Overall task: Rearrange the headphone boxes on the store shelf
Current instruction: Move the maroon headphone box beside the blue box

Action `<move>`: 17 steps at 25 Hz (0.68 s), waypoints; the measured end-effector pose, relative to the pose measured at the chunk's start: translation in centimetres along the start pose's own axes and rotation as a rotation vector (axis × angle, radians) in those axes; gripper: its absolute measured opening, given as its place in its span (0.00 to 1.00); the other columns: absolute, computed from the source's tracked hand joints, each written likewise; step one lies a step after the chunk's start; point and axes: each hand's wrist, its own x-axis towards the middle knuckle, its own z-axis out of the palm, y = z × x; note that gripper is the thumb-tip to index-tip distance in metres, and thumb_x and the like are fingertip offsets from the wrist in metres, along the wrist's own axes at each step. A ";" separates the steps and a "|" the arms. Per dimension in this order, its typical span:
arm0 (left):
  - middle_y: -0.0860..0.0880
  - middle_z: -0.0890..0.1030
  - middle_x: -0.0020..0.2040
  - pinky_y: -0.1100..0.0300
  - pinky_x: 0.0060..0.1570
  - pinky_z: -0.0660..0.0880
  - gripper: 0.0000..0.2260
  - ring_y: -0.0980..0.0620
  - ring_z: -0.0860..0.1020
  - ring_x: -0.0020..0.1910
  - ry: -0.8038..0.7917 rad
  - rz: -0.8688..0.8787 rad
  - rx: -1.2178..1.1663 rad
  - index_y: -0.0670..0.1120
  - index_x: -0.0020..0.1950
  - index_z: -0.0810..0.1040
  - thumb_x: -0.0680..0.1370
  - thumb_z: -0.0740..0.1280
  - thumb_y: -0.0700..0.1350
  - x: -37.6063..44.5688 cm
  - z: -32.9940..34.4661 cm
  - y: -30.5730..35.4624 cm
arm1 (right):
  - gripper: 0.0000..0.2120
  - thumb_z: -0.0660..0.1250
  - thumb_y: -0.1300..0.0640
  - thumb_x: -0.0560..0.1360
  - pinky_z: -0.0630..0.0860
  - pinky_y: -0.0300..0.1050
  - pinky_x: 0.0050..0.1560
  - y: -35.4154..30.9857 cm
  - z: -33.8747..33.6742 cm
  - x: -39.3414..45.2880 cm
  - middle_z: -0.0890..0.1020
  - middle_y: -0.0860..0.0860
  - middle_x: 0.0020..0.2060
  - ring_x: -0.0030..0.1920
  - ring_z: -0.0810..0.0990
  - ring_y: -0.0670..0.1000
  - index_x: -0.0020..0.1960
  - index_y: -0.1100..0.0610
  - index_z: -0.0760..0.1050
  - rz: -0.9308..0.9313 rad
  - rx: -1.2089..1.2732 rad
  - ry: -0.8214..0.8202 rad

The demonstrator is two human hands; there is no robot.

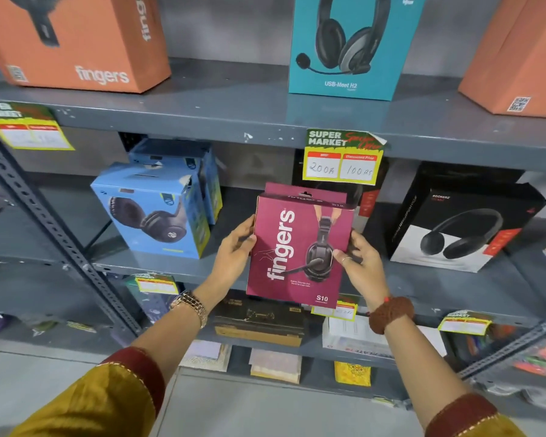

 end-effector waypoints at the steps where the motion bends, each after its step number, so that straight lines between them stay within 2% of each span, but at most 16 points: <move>1: 0.48 0.76 0.66 0.69 0.50 0.78 0.19 0.52 0.77 0.60 0.000 0.009 0.008 0.49 0.72 0.65 0.81 0.57 0.40 -0.5 -0.8 0.1 | 0.21 0.65 0.62 0.75 0.71 0.38 0.53 -0.6 0.4 -0.7 0.79 0.51 0.59 0.57 0.74 0.48 0.67 0.54 0.69 -0.008 0.001 -0.001; 2: 0.47 0.75 0.67 0.66 0.53 0.78 0.19 0.51 0.76 0.61 -0.001 0.014 0.018 0.52 0.71 0.66 0.81 0.58 0.41 -0.9 -1.6 0.2 | 0.21 0.65 0.61 0.75 0.71 0.42 0.56 -1.3 0.9 -1.2 0.79 0.51 0.59 0.56 0.74 0.48 0.67 0.54 0.70 -0.013 0.007 -0.004; 4: 0.46 0.75 0.68 0.53 0.61 0.76 0.19 0.48 0.75 0.65 -0.002 0.000 0.017 0.54 0.71 0.65 0.81 0.58 0.42 -1.5 -3.0 0.1 | 0.21 0.65 0.61 0.74 0.72 0.46 0.59 -1.8 2.1 -1.7 0.80 0.50 0.58 0.56 0.75 0.49 0.66 0.53 0.70 -0.006 0.000 -0.018; 6: 0.47 0.75 0.67 0.48 0.65 0.73 0.21 0.47 0.74 0.66 -0.016 -0.030 0.035 0.51 0.73 0.64 0.81 0.58 0.39 -1.9 -4.4 -0.1 | 0.23 0.66 0.60 0.74 0.71 0.48 0.61 -2.0 3.5 -1.5 0.78 0.49 0.60 0.60 0.73 0.50 0.67 0.52 0.68 0.017 -0.022 -0.038; 8: 0.48 0.73 0.68 0.53 0.61 0.76 0.24 0.48 0.74 0.65 -0.047 -0.060 0.045 0.48 0.75 0.61 0.80 0.57 0.35 -2.1 -5.6 -0.1 | 0.28 0.67 0.62 0.73 0.68 0.51 0.66 -2.2 5.2 -0.8 0.75 0.49 0.64 0.64 0.70 0.50 0.70 0.51 0.63 0.034 -0.047 -0.091; 11: 0.52 0.72 0.64 0.72 0.45 0.77 0.27 0.57 0.74 0.58 -0.071 -0.092 0.041 0.46 0.75 0.59 0.77 0.56 0.28 -1.7 -6.8 0.2 | 0.33 0.65 0.70 0.72 0.63 0.45 0.68 -2.6 8.0 0.8 0.70 0.50 0.67 0.66 0.69 0.49 0.72 0.55 0.55 0.054 -0.032 -0.182; 14: 0.51 0.70 0.65 0.73 0.42 0.76 0.30 0.58 0.73 0.57 -0.052 -0.118 0.011 0.46 0.75 0.56 0.75 0.54 0.26 0.1 -7.7 -0.3 | 0.36 0.61 0.74 0.72 0.61 0.39 0.64 -2.9 10.2 3.0 0.67 0.52 0.67 0.67 0.66 0.47 0.73 0.57 0.50 0.064 -0.059 -0.242; 17: 0.57 0.69 0.60 0.76 0.40 0.74 0.32 0.67 0.72 0.51 -0.045 -0.130 0.005 0.47 0.75 0.54 0.75 0.53 0.25 1.5 -8.1 -1.2 | 0.37 0.59 0.75 0.72 0.59 0.39 0.65 -2.4 11.6 5.2 0.63 0.56 0.72 0.70 0.63 0.50 0.74 0.57 0.46 0.087 -0.079 -0.254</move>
